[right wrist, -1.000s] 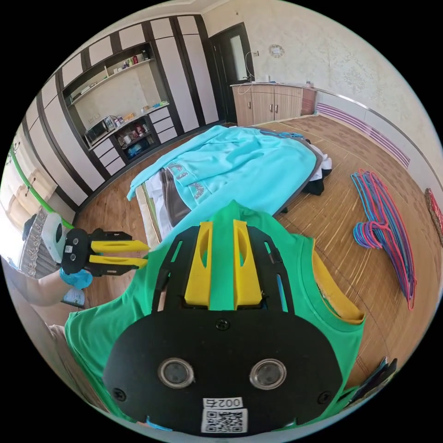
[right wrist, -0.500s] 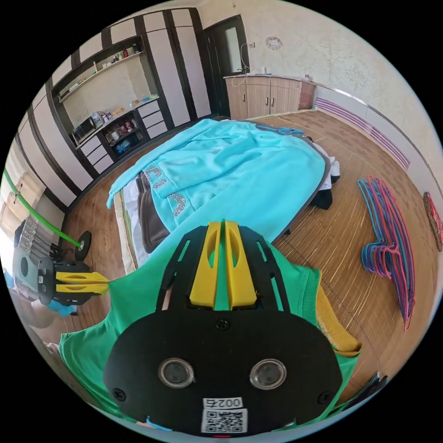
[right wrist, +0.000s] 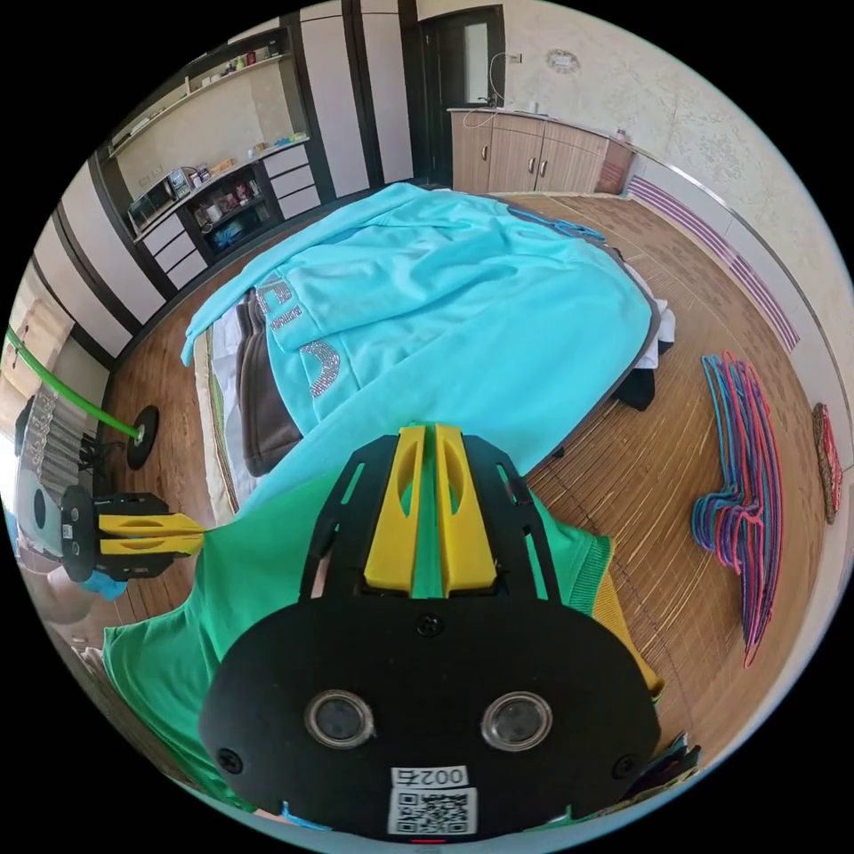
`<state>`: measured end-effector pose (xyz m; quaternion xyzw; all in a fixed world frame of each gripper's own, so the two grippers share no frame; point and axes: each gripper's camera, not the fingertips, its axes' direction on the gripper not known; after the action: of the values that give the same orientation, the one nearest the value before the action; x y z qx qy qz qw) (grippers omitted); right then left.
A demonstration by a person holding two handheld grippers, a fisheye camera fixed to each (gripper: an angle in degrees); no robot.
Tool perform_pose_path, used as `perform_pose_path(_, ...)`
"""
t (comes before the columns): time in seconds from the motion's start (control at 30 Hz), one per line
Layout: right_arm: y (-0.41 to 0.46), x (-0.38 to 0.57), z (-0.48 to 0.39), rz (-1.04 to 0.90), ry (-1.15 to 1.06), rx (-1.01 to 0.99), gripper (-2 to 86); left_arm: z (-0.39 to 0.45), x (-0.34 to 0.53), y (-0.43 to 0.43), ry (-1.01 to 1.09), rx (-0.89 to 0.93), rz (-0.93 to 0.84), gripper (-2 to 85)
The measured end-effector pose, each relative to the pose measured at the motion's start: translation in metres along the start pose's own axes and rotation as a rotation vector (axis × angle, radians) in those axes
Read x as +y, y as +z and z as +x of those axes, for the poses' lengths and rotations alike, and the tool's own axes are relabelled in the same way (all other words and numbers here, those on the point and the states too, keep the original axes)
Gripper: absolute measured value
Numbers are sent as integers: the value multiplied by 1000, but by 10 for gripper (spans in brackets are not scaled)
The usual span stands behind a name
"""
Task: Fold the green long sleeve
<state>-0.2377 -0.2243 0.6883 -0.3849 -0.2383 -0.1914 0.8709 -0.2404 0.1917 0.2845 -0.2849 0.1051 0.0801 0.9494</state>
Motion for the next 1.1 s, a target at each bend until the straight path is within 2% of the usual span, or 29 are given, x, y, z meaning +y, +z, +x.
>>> perform_pose_path(0.07,-22,10,7,41,0,-11,67,-5,-4,-5,-26,42,0,-9)
perform_pose_path(0.2,-65,43,22,114,17,20,73,-12,-9,-15,-74,61,-3,-9)
perform_pose_path(0.43,-144,172,32,172,79,188,60,-7,-10,-43,-129,32,10,-9)
perform_pose_path(0.73,-184,367,18,105,347,408,58,66,-40,-55,11,61,-15,-9)
perform_pose_path(0.93,-174,472,13,79,534,398,62,123,-59,-53,122,107,-42,-9)
perform_pose_path(1.1,-162,522,7,154,605,354,71,169,-68,-51,219,147,-69,-9)
